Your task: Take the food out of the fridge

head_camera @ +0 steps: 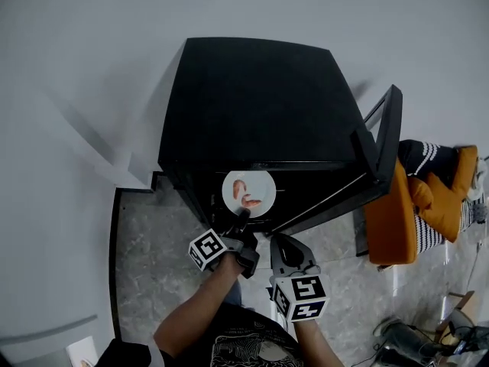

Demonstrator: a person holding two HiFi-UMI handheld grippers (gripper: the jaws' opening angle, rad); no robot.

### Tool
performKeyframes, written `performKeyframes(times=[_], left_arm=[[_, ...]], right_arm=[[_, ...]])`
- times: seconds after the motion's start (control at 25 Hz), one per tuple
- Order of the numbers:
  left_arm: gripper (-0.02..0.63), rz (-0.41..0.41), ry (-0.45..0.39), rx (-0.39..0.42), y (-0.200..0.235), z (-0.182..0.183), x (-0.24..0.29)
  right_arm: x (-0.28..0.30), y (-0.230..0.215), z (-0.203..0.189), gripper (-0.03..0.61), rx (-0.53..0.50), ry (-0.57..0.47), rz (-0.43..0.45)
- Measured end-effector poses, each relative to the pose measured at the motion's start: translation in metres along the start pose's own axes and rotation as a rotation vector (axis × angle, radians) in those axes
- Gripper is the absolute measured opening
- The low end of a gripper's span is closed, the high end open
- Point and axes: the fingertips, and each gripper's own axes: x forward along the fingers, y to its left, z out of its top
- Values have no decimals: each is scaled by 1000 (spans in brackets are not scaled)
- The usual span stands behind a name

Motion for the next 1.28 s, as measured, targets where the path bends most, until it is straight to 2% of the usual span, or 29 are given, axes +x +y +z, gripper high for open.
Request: performKeyframes(times=[0.64,0.8,1.08,1.28], left_arm=[[25,-54,3,26,-44,-37,-77],[25,-129,-3,2,-66,-44,-92],[23,-168,-7,16,-91,-54,-123],[23,-137,-2,45,-93,-61,-148]], right_arm=[[-55,33,-13,21,15,-55,25],[-66,41,-19,21,10,-67,32],[-85,54,-25,21,10,-95,42],[-99,65,-28,21,7,-117,56]])
